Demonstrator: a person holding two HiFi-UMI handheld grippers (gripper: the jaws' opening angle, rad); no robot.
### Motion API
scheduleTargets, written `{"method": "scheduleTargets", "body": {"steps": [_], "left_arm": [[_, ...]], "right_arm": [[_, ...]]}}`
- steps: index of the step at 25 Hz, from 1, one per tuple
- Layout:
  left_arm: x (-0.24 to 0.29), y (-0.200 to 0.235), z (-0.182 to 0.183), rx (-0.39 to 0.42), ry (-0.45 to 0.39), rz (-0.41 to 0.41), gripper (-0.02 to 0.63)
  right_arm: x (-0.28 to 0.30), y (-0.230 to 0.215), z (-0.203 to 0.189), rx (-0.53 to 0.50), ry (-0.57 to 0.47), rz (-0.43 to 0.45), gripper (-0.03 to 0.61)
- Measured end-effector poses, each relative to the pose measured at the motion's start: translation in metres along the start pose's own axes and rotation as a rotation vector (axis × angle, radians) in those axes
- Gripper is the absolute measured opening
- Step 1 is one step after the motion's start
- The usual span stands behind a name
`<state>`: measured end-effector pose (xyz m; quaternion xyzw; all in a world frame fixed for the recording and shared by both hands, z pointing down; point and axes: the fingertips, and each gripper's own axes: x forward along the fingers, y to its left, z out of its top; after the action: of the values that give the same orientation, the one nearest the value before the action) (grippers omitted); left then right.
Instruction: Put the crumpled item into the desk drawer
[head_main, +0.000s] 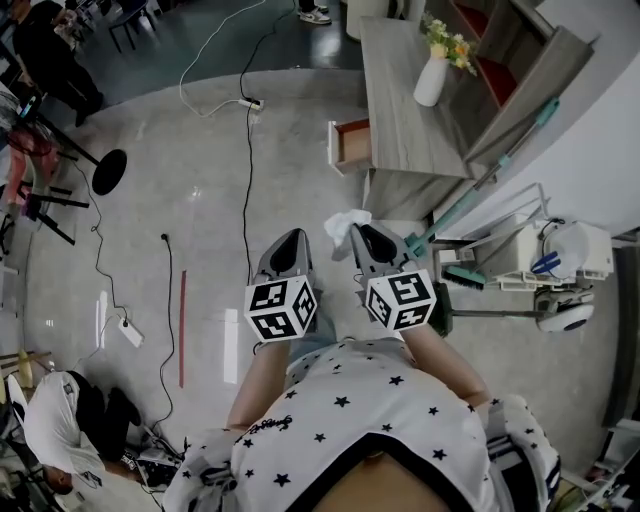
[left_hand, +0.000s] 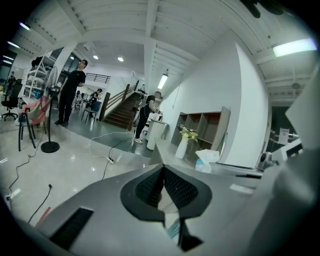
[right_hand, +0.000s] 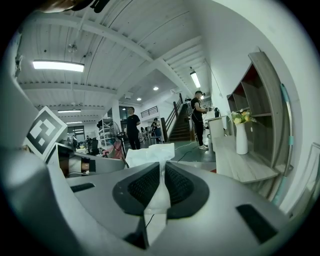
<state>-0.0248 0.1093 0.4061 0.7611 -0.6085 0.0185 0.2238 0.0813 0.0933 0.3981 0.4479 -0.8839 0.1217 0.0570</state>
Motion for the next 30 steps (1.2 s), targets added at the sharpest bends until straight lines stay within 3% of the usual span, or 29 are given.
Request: {"method": "scheduleTargets", "body": {"steps": [16, 30], "left_arm": [[0.127, 0.102, 0.083, 0.057, 0.06, -0.09, 0.012], [0.242, 0.178, 0.129, 0.086, 0.124, -0.202, 0.012]], "right_arm": [[0.18, -0.017, 0.05, 0.014, 0.004, -0.083, 0.023], [0.308, -0.054, 0.075, 0.03, -0.009, -0.218, 0.025]]}}
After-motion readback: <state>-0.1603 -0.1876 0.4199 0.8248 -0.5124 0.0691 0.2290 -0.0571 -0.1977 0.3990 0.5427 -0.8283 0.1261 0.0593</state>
